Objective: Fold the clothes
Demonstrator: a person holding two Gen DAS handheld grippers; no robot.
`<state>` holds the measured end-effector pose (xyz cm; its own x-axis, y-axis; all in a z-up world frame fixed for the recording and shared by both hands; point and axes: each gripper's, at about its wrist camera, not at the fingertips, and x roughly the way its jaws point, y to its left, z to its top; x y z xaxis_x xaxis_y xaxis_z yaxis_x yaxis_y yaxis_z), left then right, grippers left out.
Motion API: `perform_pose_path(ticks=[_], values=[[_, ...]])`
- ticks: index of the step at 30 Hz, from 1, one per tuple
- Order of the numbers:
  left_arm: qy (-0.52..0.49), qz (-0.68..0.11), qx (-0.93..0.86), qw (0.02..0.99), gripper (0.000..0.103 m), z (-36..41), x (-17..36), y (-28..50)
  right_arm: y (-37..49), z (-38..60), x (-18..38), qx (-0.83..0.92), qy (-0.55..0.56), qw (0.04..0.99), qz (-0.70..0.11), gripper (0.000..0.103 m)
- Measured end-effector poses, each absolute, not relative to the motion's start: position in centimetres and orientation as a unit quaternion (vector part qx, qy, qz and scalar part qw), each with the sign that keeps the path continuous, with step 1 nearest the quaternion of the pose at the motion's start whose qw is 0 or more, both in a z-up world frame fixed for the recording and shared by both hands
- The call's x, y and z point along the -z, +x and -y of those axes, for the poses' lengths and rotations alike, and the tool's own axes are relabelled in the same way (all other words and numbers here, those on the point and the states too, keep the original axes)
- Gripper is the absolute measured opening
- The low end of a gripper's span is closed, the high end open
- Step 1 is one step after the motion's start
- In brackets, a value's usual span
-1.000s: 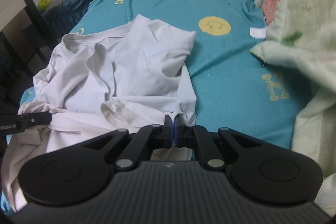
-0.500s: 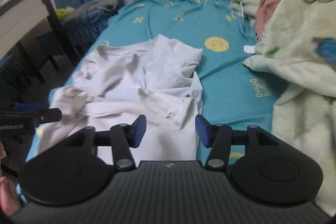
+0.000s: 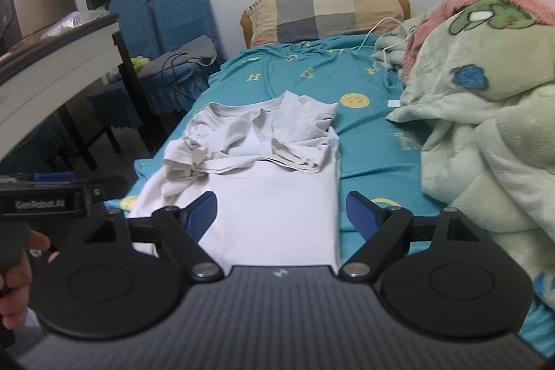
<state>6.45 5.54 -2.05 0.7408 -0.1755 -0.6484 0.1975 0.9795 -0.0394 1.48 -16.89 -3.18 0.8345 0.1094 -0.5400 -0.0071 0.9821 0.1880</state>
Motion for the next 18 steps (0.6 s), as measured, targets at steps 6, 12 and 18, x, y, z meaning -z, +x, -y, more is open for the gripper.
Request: perform_pose_path(ticks=[6,12,18], values=[[0.016,-0.346,0.097,0.933,0.103,-5.9,2.7,4.1,2.4,17.1,4.2,-0.015,0.088,0.954,-0.286,0.083],[-0.003,-0.360,0.094,0.928,0.103,-6.7,3.1,4.8,3.1,16.0,5.2,-0.014,0.067,0.952,-0.299,0.083],[-0.024,-0.394,0.088,0.915,0.103,-7.3,4.0,5.6,3.2,15.0,5.5,-0.025,0.054,0.950,-0.308,0.083]])
